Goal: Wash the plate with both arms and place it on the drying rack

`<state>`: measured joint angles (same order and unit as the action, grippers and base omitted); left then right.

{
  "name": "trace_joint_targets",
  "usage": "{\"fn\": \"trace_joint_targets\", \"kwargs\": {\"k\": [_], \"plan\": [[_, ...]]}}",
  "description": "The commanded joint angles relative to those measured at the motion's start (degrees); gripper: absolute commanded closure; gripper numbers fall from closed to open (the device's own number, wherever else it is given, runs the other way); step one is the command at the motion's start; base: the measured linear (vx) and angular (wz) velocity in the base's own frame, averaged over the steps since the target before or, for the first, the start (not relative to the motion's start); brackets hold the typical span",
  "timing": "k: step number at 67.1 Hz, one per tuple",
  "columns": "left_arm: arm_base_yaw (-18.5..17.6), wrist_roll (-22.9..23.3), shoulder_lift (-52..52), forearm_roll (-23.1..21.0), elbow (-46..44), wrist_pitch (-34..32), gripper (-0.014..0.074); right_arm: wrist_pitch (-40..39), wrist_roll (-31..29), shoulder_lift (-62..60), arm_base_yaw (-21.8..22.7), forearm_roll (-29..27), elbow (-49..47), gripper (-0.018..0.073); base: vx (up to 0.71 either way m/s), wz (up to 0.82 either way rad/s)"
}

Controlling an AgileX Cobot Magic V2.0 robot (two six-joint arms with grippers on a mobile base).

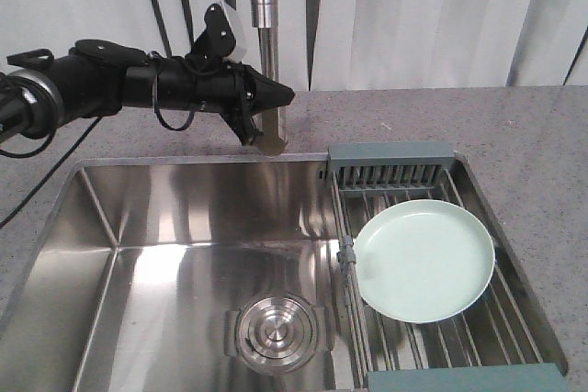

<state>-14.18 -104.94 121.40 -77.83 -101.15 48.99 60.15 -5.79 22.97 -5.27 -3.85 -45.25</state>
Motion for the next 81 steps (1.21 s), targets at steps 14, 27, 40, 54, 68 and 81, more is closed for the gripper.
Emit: {"fn": "trace_joint_targets", "kwargs": {"k": [14, 27, 40, 54, 68, 81], "plan": [[0.1, 22.6, -12.7, 9.8, -2.0, 4.9, 0.0603, -3.4, -0.2, 0.5, 0.2, 0.1, -1.5, 0.0240, 0.00, 0.00], [0.1, 48.5, -17.2, 32.2, -2.0, 5.1, 0.0603, -3.4, -0.2, 0.5, 0.2, 0.1, -1.5, 0.0240, 0.00, 0.00], [0.7, 79.7, -21.9, 50.6, 1.2, 2.9, 0.0603, -3.4, -0.2, 0.5, 0.2, 0.1, -1.5, 0.0240, 0.00, 0.00], [1.5, 88.7, -33.9, 56.0, 18.7, -9.5, 0.0603, -3.4, -0.2, 0.5, 0.2, 0.1, -1.5, 0.0240, 0.00, 0.00], [2.0, 96.4, -45.8, 64.0, 31.2, -11.0, 0.0603, -3.4, -0.2, 0.5, 0.2, 0.1, -1.5, 0.0240, 0.00, 0.00], [2.0, 105.5, -58.5, 73.6, 41.4, -11.9, 0.0603, -3.4, -0.2, 0.5, 0.2, 0.1, -1.5, 0.0240, 0.00, 0.00]]}}
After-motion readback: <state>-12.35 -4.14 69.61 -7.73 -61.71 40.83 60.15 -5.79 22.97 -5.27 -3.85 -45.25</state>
